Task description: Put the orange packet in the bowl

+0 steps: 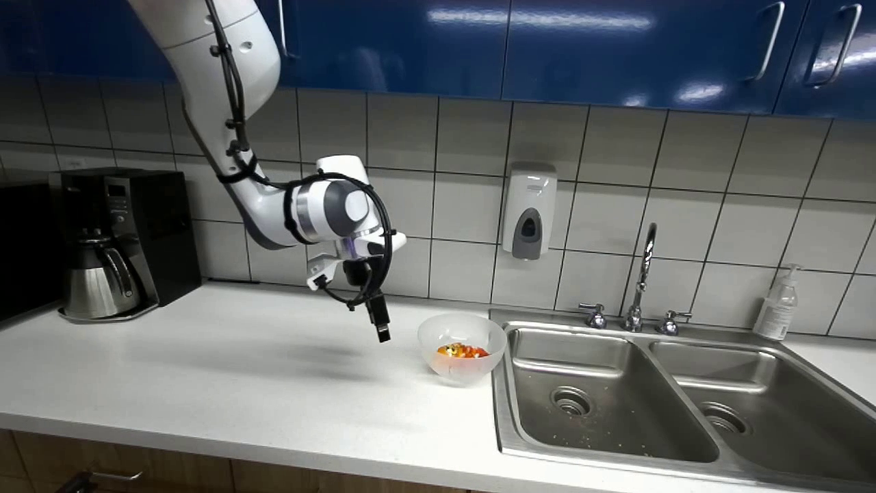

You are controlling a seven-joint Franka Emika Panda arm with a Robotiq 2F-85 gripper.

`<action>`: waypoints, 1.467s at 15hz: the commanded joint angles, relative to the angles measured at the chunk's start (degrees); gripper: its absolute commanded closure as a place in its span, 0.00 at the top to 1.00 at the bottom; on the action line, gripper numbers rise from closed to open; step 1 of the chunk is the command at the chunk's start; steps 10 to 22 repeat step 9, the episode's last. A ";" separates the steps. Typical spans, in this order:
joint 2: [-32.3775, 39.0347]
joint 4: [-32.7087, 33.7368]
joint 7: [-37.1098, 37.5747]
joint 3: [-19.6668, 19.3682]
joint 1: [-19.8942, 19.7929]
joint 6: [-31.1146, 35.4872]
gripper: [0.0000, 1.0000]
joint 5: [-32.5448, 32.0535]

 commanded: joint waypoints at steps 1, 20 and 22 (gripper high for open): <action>-11.51 -14.26 -8.54 2.61 0.02 2.92 1.00 -1.23; -16.90 -21.75 -17.76 3.78 -1.84 1.61 1.00 -0.64; -16.90 -21.75 -17.76 3.78 -1.84 1.61 1.00 -0.64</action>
